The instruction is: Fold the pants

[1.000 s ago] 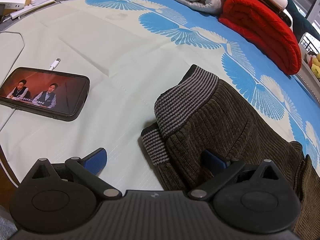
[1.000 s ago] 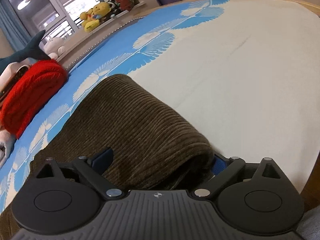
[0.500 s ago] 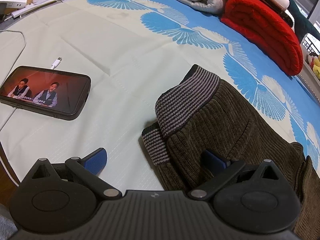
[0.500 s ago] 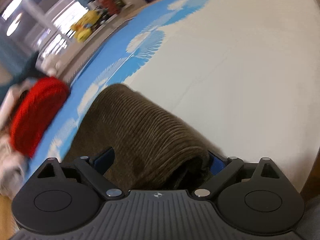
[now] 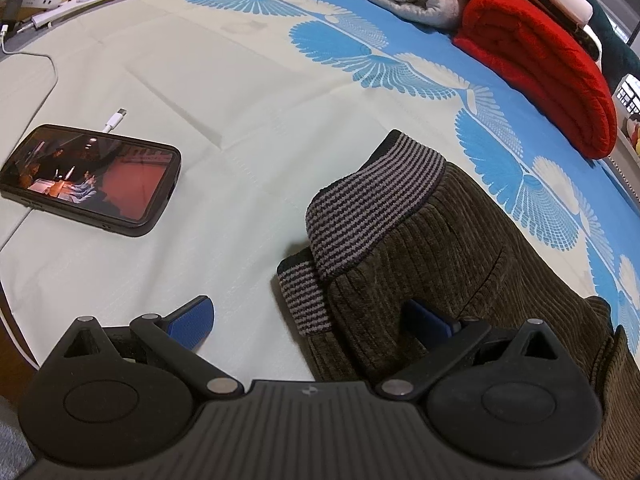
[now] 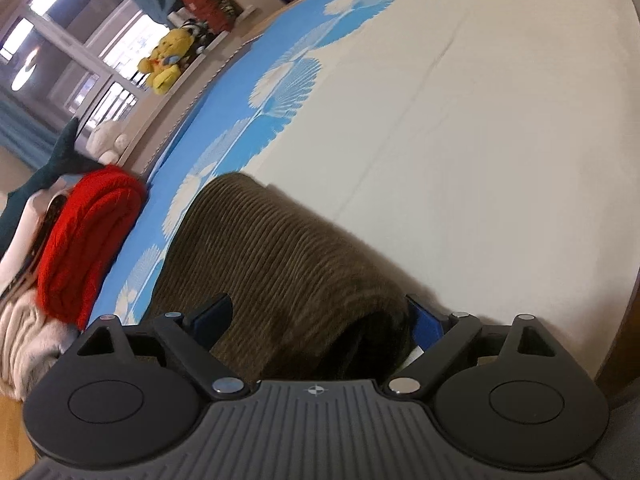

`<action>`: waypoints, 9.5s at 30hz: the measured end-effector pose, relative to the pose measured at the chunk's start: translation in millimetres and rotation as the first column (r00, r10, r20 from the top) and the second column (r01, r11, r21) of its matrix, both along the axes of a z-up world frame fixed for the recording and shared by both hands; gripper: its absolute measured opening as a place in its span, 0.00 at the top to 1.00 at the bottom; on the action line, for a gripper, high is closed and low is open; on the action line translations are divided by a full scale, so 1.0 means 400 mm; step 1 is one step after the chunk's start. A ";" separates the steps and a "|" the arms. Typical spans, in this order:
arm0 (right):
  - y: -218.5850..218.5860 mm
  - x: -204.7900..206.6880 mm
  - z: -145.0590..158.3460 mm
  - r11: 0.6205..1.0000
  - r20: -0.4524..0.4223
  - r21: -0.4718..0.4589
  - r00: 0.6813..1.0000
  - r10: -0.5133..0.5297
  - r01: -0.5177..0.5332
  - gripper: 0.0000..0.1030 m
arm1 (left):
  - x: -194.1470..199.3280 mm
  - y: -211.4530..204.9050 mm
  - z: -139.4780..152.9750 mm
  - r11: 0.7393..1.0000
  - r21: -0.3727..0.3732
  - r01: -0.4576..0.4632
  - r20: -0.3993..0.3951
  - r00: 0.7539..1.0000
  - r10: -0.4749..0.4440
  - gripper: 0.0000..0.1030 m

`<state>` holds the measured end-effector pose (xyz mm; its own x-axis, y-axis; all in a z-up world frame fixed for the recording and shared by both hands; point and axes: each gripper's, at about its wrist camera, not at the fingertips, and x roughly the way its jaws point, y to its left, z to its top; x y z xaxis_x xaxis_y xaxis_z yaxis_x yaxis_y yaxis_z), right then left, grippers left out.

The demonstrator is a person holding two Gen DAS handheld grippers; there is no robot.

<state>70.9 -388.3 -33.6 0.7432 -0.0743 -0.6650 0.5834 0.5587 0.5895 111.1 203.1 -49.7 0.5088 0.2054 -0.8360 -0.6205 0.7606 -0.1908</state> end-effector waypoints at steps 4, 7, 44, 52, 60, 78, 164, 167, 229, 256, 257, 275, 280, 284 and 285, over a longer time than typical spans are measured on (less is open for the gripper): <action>0.040 0.019 0.003 0.992 -0.030 -0.120 0.999 0.038 -0.042 0.29 | 0.000 0.000 0.004 1.000 0.004 0.013 -0.010 1.000 -0.013 0.00; 0.015 0.010 0.004 0.998 -0.007 -0.068 1.000 -0.014 0.013 0.69 | -0.008 0.020 0.026 0.999 -0.040 0.028 -0.025 0.999 -0.029 0.00; 0.676 0.049 0.165 0.265 -0.095 -0.578 0.385 0.918 -0.772 0.26 | 0.211 -0.056 0.068 0.768 -0.403 0.498 0.005 0.840 -0.542 0.18; 0.603 0.065 0.097 0.384 -0.027 -0.571 0.485 0.874 -0.725 0.25 | 0.235 -0.109 0.221 0.799 -0.243 0.549 0.099 0.834 -0.543 0.84; 0.556 0.060 0.206 0.469 0.148 -0.554 0.473 0.869 -0.688 0.26 | 0.106 0.097 0.207 0.883 -0.156 0.443 0.165 0.893 -0.419 0.84; 0.670 0.117 0.092 0.328 0.079 -0.306 0.320 0.944 -0.894 0.82 | 0.056 0.173 0.078 0.871 -0.154 0.467 0.154 0.882 -0.446 0.72; 0.605 0.307 -0.057 0.574 0.013 0.088 0.577 0.817 -0.814 0.06 | 0.192 0.075 0.009 0.880 -0.071 0.469 -0.032 0.881 -0.472 0.00; 0.626 0.319 -0.055 0.551 0.006 0.051 0.552 0.834 -0.833 0.06 | 0.195 0.062 0.011 0.875 -0.057 0.480 -0.032 0.875 -0.483 0.00; 0.172 0.321 -0.028 0.783 -0.163 -0.153 0.797 0.582 -0.603 0.38 | 0.349 -0.553 0.019 0.735 0.084 0.673 -0.022 0.739 -0.673 0.12; 0.324 0.172 0.003 0.494 -0.388 -0.504 0.697 0.603 -0.708 0.14 | 0.114 -0.530 0.035 0.634 0.285 0.719 -0.091 0.678 -0.729 0.00; 0.327 0.168 0.015 0.496 -0.399 -0.510 0.705 0.587 -0.702 0.13 | 0.104 -0.520 0.043 0.632 0.280 0.723 -0.093 0.676 -0.731 0.00; 0.388 -0.211 0.072 0.546 -0.204 -0.654 0.818 0.538 -0.523 0.01 | -0.236 -0.537 0.031 0.740 0.220 0.635 -0.075 0.768 -0.636 0.00; 0.430 -0.235 0.045 0.470 -0.241 -0.649 0.748 0.619 -0.598 0.01 | -0.254 -0.558 0.027 0.700 0.276 0.659 -0.081 0.741 -0.666 0.00; 0.430 -0.235 0.048 0.478 -0.238 -0.654 0.759 0.606 -0.587 0.01 | -0.261 -0.558 0.017 0.703 0.256 0.663 -0.081 0.740 -0.668 0.00; 0.430 -0.234 0.046 0.489 -0.238 -0.648 0.765 0.599 -0.584 0.01 | -0.263 -0.560 0.016 0.705 0.249 0.664 -0.080 0.739 -0.668 0.00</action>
<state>-22.6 -216.2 -15.1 0.7925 -0.0130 -0.6097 -0.0404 0.9964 -0.0739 5.8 -20.9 -43.4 0.6042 0.0029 -0.7968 0.0673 0.9962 0.0547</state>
